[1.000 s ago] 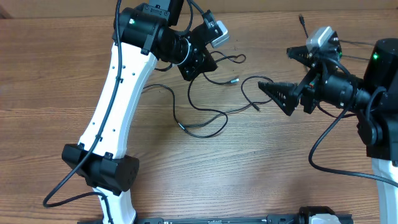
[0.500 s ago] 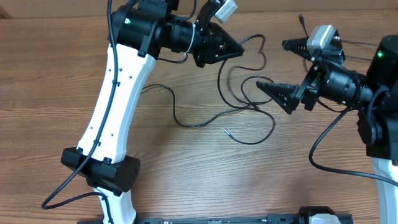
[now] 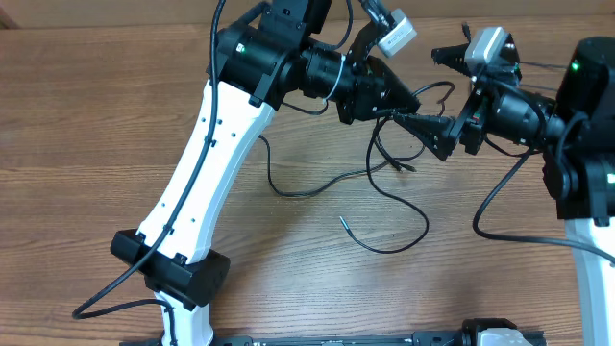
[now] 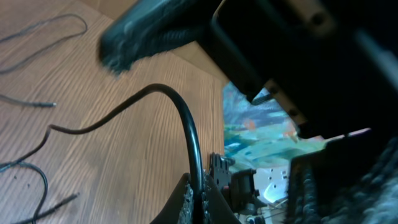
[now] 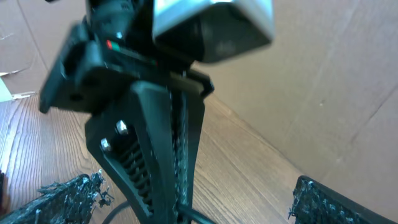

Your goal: Untangle cables

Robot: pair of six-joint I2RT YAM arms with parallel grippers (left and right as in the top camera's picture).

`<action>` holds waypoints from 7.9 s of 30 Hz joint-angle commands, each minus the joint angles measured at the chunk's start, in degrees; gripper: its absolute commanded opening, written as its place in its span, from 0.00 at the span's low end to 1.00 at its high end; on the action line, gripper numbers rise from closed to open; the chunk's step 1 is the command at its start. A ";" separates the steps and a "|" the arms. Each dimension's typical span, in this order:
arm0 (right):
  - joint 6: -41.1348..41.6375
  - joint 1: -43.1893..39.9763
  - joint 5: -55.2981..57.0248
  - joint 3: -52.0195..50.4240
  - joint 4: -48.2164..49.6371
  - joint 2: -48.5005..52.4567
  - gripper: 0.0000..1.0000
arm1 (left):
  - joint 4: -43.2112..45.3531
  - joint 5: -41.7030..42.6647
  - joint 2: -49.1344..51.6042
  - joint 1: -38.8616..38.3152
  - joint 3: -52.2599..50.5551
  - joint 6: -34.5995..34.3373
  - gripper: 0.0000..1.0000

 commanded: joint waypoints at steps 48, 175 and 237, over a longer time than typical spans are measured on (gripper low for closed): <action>-0.85 6.16 4.15 0.15 -3.43 4.55 0.80 | 19.71 -6.25 -0.87 -0.42 1.40 -43.36 0.04; 25.16 -10.32 61.64 0.17 -1.57 13.33 0.04 | -14.78 -49.68 -0.81 4.90 1.18 -11.37 1.00; 29.07 -47.91 50.53 0.17 36.59 46.99 1.00 | -14.78 -49.68 -0.81 4.90 1.18 -11.37 1.00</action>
